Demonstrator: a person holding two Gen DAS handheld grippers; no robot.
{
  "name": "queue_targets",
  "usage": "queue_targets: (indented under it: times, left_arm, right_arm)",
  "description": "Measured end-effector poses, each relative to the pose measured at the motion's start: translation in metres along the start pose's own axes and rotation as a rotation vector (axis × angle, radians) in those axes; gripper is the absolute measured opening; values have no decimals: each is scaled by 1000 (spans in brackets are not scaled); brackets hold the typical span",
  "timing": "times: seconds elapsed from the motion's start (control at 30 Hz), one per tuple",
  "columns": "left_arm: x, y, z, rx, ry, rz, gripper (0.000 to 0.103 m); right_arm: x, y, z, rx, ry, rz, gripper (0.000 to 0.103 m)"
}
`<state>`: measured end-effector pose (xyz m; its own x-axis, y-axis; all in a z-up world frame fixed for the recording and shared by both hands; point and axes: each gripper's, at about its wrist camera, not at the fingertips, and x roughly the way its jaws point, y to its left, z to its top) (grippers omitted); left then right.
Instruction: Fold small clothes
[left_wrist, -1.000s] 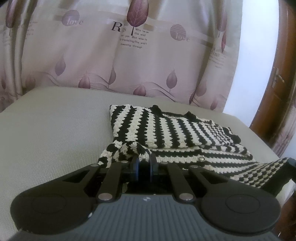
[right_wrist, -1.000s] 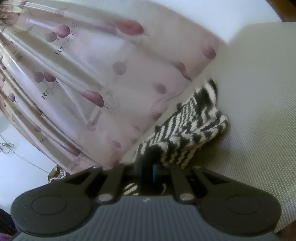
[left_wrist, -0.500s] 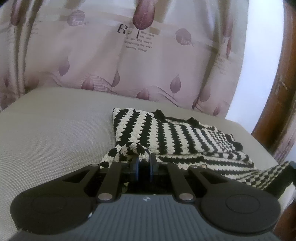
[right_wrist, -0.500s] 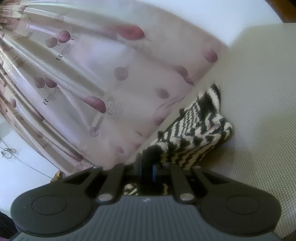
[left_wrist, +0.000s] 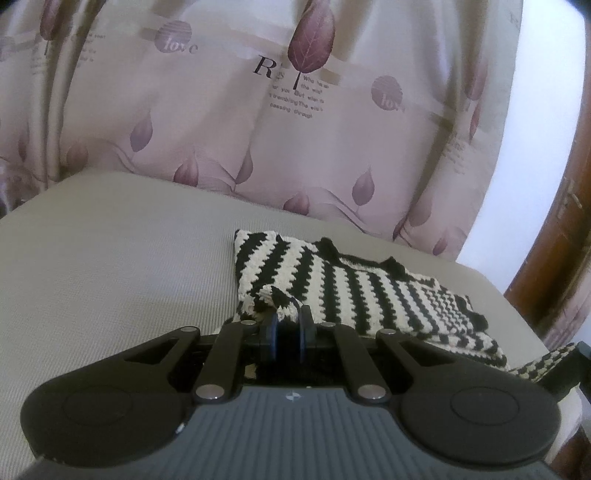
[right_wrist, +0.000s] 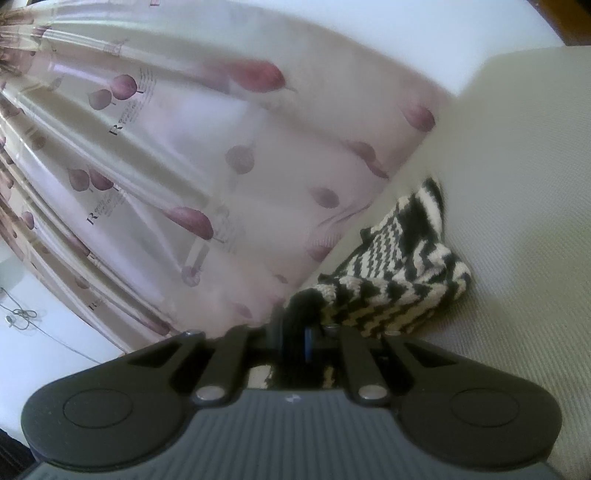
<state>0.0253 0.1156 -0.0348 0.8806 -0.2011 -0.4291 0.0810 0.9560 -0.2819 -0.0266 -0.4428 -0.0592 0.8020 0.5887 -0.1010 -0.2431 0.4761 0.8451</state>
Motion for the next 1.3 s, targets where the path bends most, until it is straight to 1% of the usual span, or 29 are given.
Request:
queue_targets:
  times: [0.2,0.4,0.6,0.8,1.0,1.13,1.3]
  left_arm:
    - [17,-2,16,-17,-23,4,10]
    - [37,-7,29,-37,-50,14,11]
    - [61,-7,41,-57,-70,40,11]
    - [89,1,50,-115,-60,61,11]
    - [117,7,50,-148,-54,101,11]
    - [136,13,51,-179,-35,123,11]
    - [156,14,51,-172,-22,146,12]
  right_arm:
    - [18,0,19,-14,-7,4,10]
    - [41,-7,39,-4,-24,3,10]
    - [66,-16,58,15,-36,-14,10]
    - [94,-34,73,56,-43,-49,10]
    - [122,-51,77,96,-42,-85,10]
    - [138,-60,79,118,-37,-108,10]
    - [154,-74,83,148,-36,-137,10]
